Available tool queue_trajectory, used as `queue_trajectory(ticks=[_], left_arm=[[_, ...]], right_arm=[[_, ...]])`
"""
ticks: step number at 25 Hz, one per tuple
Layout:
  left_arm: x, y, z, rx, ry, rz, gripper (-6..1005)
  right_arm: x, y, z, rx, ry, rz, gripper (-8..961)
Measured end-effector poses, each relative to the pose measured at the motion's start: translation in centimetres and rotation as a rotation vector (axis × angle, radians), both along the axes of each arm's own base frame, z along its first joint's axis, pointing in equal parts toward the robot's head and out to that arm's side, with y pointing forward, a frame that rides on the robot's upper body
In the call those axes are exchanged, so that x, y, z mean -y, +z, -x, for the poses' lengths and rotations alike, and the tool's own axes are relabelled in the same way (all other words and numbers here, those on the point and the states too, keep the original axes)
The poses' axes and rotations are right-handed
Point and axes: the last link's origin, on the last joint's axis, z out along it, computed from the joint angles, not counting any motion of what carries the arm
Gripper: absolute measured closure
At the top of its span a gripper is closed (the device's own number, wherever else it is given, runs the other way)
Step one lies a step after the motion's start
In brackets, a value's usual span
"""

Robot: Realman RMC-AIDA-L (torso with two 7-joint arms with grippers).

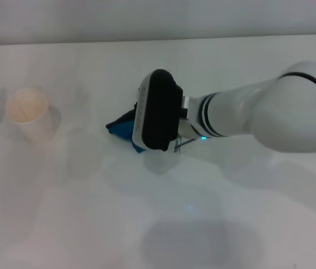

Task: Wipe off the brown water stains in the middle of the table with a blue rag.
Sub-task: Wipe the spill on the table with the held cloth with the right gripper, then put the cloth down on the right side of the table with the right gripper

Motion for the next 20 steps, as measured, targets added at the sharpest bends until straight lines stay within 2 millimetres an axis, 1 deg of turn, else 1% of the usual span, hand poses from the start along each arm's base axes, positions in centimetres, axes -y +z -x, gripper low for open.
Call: queue_trajectory(ticks=[3,10,12,20], left_arm=[[0.0,0.0,0.0,0.0,0.0,-0.001,138],[-0.1,0.1,0.0,-0.002,-0.002,-0.002,138],[-0.1,0.1,-0.1,-0.002,-0.003,-0.002,138],[-0.2,0.1,-0.1,-0.002,-0.006,-0.001,137]], right_arm=[[-0.4,0.7,-0.8,-0.012,-0.041,-0.027,897],[-2.2,4.3,-3.3,-0.076,-0.231,-0.134,897],[-2.2,4.6,-3.5,-0.078,-0.245,-0.139,897],[-2.4,7.2,-5.4,-0.065,-0.374,-0.164,896]])
